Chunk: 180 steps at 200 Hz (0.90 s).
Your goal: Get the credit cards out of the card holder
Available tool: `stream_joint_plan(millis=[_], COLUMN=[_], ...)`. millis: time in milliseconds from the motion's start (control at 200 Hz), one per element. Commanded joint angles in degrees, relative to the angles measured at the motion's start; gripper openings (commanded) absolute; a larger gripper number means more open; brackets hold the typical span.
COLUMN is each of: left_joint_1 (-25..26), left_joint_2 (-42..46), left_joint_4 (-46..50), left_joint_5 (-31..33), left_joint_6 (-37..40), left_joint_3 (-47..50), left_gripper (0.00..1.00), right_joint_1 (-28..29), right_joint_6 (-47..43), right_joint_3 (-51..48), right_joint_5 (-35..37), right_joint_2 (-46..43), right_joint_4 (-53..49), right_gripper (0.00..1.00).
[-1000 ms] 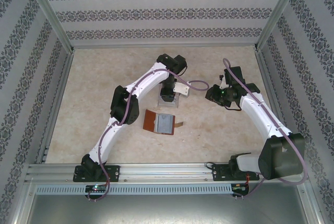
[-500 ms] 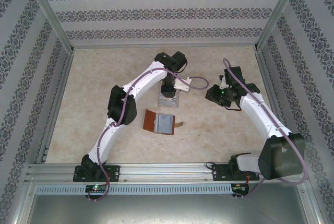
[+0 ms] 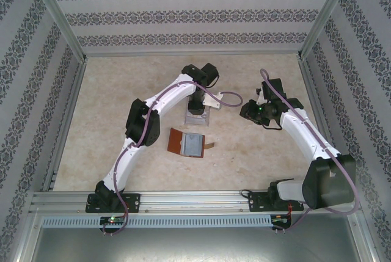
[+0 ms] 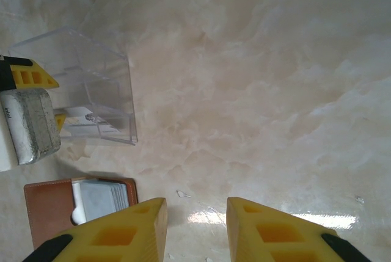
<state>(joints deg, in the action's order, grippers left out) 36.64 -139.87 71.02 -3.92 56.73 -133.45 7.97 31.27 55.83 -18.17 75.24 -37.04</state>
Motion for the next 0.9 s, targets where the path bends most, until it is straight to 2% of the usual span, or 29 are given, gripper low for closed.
stream_joint_plan(millis=[0, 100, 330, 894], left_joint_1=[-0.4, -0.4, -0.6, -0.6], left_joint_2=[3.1, 3.9, 3.4, 1.7], left_joint_4=[-1.1, -2.6, -4.7, -2.4], left_joint_5=[-0.9, -0.1, 2.1, -0.2], left_joint_6=[-0.5, -0.4, -0.6, 0.1], left_joint_3=[0.5, 0.9, 2.1, 2.9], left_gripper=[0.34, 0.34, 0.25, 0.36], right_joint_1=[-0.6, -0.7, -0.7, -0.6], right_joint_6=[-0.5, -0.5, -0.4, -0.5], right_joint_3=[-0.6, -0.6, -0.6, 0.1], right_joint_5=[-0.8, -0.9, -1.0, -0.9], right_joint_2=[0.5, 0.7, 0.9, 0.7], right_joint_4=[0.7, 0.8, 0.8, 0.2], right_gripper=[0.32, 0.32, 0.32, 0.32])
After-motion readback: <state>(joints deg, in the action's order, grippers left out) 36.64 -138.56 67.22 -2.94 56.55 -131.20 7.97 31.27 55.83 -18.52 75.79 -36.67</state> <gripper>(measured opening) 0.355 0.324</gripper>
